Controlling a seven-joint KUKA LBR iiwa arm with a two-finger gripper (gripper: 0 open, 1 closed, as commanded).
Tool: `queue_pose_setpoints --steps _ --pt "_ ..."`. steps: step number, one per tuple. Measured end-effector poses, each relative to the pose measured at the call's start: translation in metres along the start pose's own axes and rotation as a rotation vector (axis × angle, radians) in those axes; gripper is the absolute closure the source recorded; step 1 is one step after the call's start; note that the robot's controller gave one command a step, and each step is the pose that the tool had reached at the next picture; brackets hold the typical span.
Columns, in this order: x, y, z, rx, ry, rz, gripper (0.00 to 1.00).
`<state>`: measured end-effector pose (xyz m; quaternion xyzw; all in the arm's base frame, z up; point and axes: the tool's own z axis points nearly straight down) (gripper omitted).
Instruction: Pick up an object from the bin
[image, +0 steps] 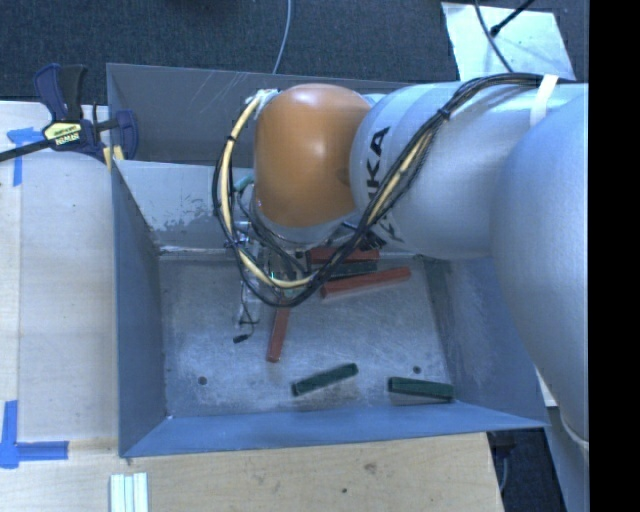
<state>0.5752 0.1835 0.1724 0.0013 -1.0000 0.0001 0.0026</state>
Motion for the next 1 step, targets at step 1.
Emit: queue_pose_setpoints --steps 1 --pt "-0.0020 -0.0009 -0.0049 -0.001 -0.008 0.003 0.00"
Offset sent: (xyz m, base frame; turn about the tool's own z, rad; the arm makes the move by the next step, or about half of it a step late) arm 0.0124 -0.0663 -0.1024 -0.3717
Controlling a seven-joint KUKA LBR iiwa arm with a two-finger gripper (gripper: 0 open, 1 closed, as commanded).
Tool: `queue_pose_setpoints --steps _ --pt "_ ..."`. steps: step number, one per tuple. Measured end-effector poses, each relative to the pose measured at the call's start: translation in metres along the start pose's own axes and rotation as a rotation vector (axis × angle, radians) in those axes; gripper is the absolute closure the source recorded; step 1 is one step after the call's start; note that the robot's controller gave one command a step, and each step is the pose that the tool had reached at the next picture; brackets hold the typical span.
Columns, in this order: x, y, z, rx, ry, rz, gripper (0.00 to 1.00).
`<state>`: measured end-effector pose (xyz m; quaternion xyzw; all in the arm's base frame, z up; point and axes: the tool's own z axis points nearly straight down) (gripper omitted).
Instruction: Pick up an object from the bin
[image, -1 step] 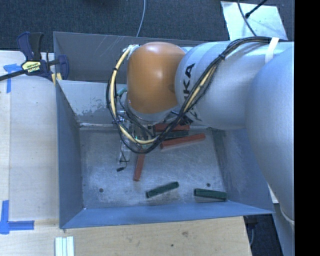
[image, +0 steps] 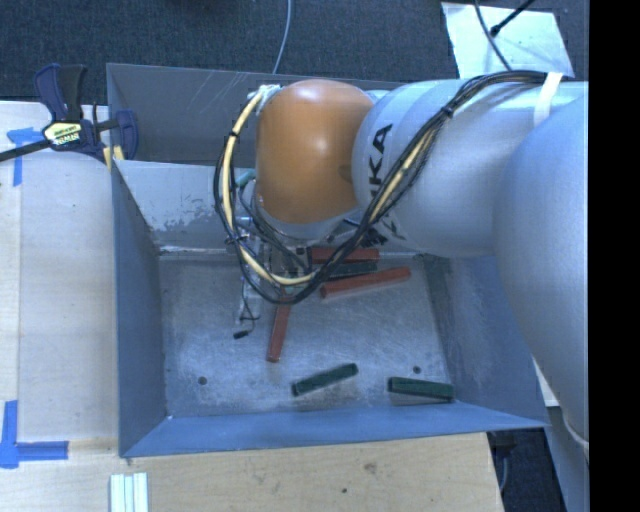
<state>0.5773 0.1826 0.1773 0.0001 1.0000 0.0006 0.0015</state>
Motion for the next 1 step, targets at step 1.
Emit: queue_pose_setpoints --steps 1 --pt "-0.0046 -0.0188 0.0324 -0.002 -0.006 -0.134 0.00"
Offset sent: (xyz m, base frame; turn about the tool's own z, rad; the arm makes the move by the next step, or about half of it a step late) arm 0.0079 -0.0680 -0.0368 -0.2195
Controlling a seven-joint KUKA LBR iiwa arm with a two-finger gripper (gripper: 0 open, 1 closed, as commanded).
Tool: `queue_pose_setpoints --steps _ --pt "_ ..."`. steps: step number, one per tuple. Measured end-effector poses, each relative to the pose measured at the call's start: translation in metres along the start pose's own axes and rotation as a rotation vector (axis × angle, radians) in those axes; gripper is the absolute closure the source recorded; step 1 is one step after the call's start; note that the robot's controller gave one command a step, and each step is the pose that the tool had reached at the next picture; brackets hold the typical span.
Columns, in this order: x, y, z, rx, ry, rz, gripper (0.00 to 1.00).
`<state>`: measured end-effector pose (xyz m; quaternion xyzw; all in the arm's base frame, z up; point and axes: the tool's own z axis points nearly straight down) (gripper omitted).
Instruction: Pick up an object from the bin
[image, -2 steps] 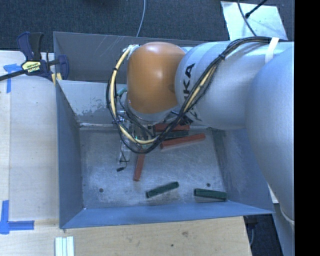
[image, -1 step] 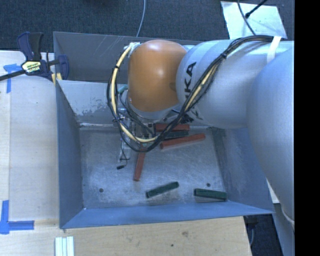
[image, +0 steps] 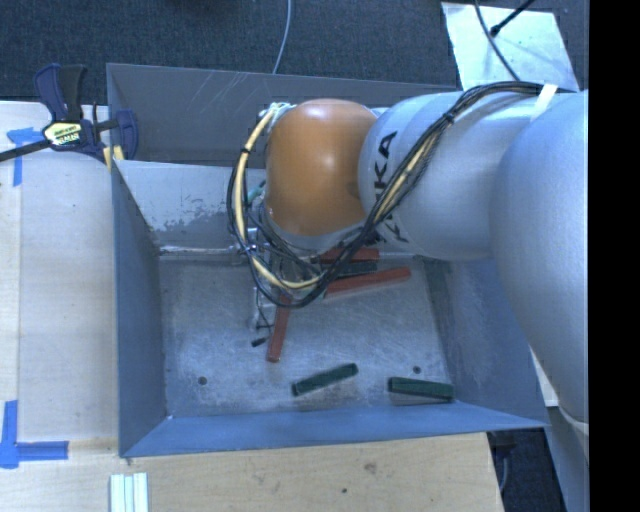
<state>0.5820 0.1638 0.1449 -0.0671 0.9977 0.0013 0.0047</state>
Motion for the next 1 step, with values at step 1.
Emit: queue_pose_setpoints --steps 1 --pt "0.0030 -0.0538 0.0029 0.004 0.007 -0.080 0.00"
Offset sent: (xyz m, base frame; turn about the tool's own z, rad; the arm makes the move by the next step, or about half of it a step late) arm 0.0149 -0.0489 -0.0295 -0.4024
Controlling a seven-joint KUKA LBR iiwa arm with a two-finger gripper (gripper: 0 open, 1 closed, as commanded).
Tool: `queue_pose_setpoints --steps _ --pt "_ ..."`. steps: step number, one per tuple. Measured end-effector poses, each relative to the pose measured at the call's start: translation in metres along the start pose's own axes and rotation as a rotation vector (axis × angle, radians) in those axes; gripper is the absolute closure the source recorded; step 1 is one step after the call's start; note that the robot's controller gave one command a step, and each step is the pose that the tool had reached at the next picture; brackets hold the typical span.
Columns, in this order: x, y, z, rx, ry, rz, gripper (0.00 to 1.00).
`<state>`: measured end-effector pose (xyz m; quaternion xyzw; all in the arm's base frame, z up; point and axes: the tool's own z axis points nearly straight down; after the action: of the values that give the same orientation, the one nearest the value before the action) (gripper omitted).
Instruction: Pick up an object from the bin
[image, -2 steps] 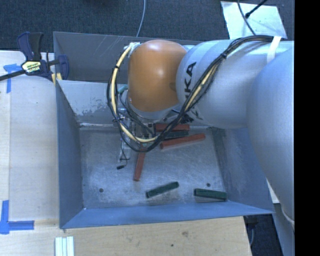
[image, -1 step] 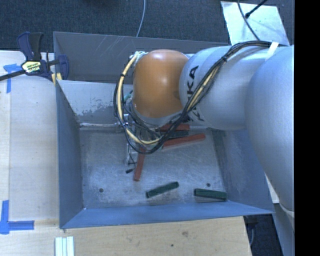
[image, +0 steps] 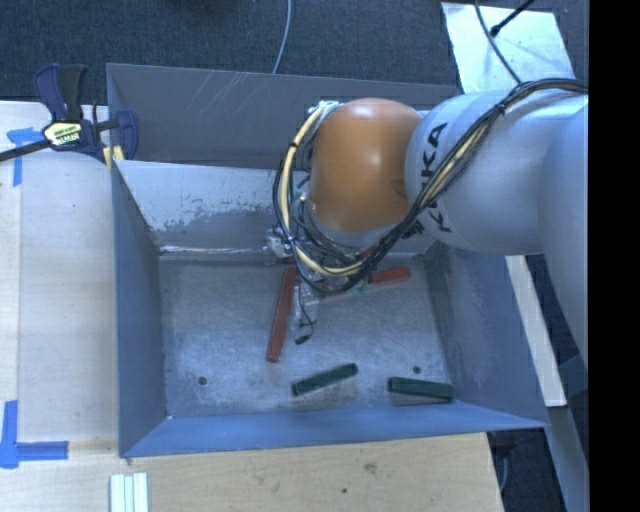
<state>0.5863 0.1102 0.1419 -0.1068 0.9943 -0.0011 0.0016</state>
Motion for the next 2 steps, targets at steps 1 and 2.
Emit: queue_pose_setpoints --steps 1,2 --pt "-0.008 0.003 0.015 -0.002 -0.005 -0.198 0.00" --pt "-0.011 -0.016 0.054 -0.003 -0.001 -0.209 0.00"
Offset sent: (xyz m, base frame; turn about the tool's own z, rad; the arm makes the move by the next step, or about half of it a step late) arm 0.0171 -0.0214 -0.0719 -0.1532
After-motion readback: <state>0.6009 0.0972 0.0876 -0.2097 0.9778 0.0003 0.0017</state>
